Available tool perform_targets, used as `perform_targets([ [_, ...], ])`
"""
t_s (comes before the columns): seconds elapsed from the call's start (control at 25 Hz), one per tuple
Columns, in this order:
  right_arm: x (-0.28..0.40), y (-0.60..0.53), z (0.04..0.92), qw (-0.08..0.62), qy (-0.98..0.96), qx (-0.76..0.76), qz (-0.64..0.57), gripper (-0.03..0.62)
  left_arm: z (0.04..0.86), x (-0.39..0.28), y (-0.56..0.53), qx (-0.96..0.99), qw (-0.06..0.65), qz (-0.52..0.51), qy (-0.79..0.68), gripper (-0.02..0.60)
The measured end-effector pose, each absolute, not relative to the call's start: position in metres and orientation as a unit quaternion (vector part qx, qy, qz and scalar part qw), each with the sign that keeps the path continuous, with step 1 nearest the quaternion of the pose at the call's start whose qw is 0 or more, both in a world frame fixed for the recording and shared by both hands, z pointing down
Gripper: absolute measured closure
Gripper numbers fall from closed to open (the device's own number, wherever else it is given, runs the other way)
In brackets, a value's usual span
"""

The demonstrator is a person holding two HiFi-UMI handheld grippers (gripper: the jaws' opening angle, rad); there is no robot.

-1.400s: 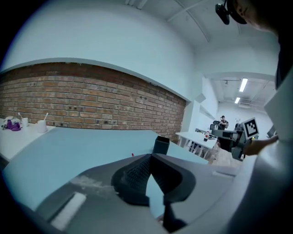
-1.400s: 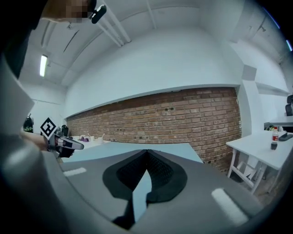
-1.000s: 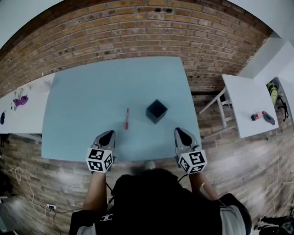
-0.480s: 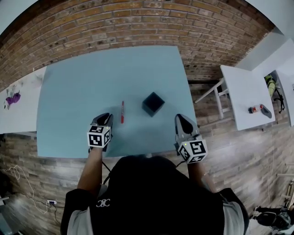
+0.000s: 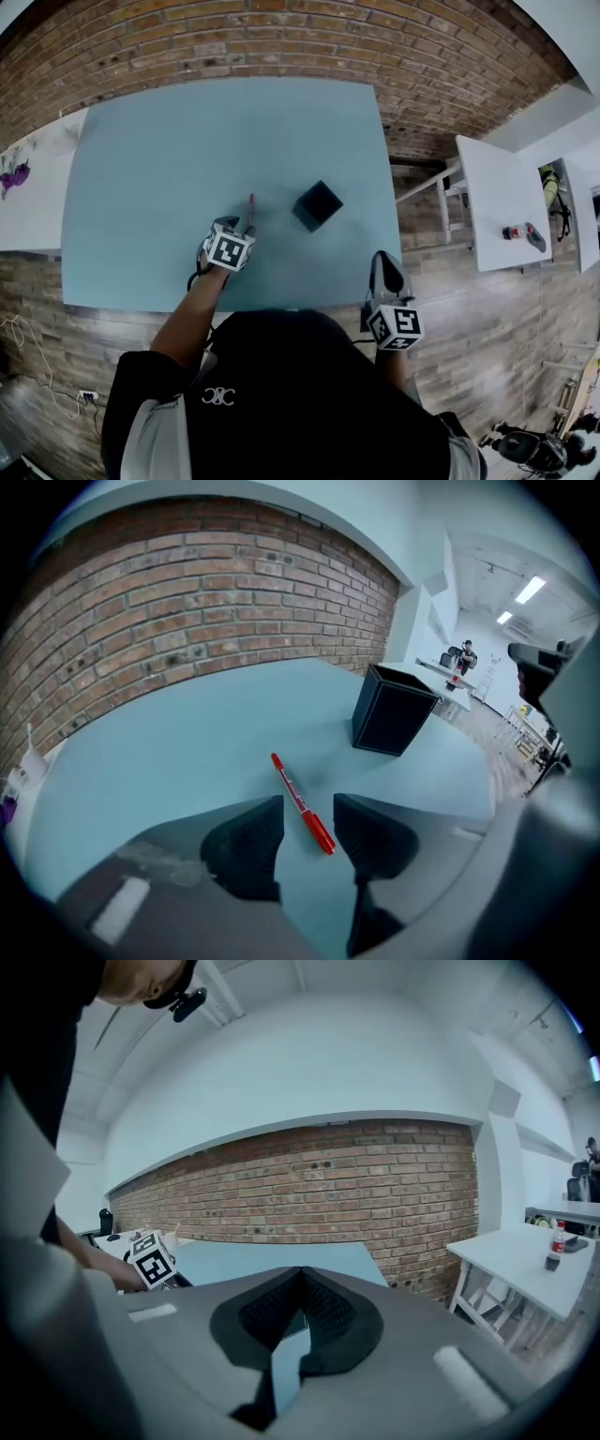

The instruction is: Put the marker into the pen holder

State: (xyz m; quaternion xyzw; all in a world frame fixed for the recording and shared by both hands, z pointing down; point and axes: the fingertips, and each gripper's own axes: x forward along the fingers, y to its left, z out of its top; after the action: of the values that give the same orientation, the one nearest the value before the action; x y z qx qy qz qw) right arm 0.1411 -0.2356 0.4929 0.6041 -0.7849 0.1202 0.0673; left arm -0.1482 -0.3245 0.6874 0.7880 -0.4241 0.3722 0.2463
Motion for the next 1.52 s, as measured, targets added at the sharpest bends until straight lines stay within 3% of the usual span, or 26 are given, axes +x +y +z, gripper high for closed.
perform_targets([
  [0.48,0.157,-0.206,0.495,0.072,-0.749,0.645,0.135,0.588,0.729,-0.145,-0.324,0.752,0.277,0.434,-0.411,0.393],
  [0.56,0.157,-0.203,0.495,0.072,-0.746,0.648,0.136,0.588,0.725,-0.152,-0.326,0.743,0.275,0.440,-0.423,0.408],
  [0.68,0.154,-0.199,0.495,0.072,-0.742,0.652,0.136,0.588,0.729,-0.154,-0.326,0.742,0.293,0.427,-0.425,0.499],
  [0.84,0.149,-0.193,0.494,0.073,-0.740,0.655,0.134,0.588,0.726,-0.163,-0.328,0.739,0.293,0.426,-0.432,0.520],
  [1.52,0.082,-0.212,0.489,0.095,-0.770,0.619,0.117,0.588,0.628,-0.198,-0.356,0.805,0.267,0.252,-0.466,0.522],
])
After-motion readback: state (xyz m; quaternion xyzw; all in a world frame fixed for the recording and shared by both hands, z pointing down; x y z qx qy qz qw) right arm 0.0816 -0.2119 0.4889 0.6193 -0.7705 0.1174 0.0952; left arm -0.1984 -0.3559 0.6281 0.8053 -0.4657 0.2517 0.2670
